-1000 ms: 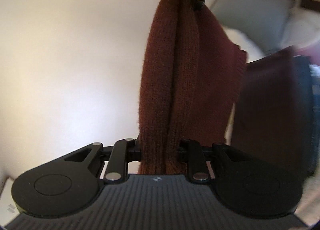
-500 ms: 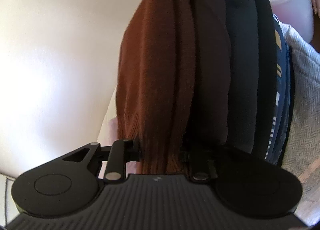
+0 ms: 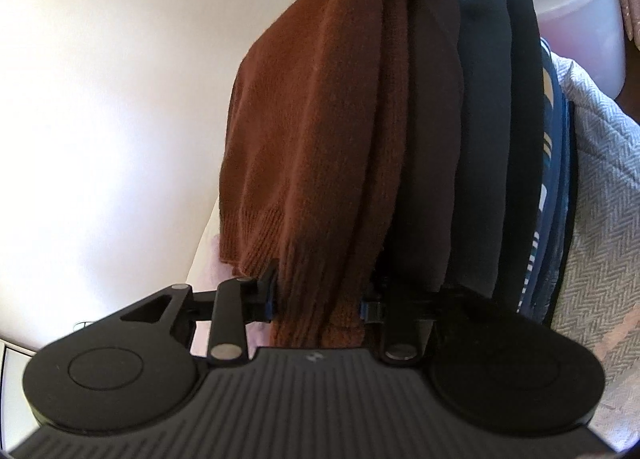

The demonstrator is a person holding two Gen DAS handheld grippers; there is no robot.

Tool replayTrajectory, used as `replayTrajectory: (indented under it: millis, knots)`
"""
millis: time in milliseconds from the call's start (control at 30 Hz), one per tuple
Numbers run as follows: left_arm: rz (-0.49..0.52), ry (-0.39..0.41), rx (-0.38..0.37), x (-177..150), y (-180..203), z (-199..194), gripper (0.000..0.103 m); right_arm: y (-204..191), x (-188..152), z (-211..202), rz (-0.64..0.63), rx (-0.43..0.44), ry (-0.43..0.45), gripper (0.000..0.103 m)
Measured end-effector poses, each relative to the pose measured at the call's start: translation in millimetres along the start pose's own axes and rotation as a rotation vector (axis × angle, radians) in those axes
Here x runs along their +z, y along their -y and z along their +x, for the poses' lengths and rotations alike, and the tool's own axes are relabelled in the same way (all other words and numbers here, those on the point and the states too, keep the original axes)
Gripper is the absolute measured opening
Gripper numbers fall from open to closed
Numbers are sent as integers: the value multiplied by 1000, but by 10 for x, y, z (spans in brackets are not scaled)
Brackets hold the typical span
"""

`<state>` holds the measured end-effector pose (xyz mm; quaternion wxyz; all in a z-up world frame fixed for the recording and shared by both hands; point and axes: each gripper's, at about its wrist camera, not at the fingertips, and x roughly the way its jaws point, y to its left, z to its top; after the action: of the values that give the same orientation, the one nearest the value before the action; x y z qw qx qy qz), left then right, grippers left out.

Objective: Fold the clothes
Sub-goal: 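Lower the cardigan onto the top of the folded clothes stack with both grippers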

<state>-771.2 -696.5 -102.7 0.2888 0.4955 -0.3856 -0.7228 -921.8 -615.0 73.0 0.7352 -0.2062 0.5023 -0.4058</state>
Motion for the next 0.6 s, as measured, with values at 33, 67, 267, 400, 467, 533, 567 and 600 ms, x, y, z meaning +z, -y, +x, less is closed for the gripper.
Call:
replayTrajectory:
  millis: [33, 67, 267, 400, 467, 533, 567, 600]
  knots:
    - [-6, -3, -2, -11, -6, -3, 33, 5, 16, -12, 9, -3, -1, 28]
    - [-9, -5, -4, -21, -10, -5, 33, 10, 33, 1, 16, 2, -2, 28]
    - [-16, -10, -7, -91, -30, -52, 34, 113, 80, 18, 61, 6, 4, 28]
    - [-11, -14, -4, -129, -10, -64, 34, -14, -16, 184, 9, 24, -23, 28]
    - [-11, -17, 0, -146, -12, -76, 35, 29, 5, 167, 13, 3, -19, 29]
    - [-28, -17, 3, -185, -43, -107, 42, 108, 37, 155, 23, -4, -13, 33]
    - [-37, -14, 7, -210, -57, -131, 43, 112, 34, 151, 19, -4, -13, 33]
    - [-46, -9, 10, -238, -71, -161, 47, 90, 34, 176, 15, -7, -13, 34]
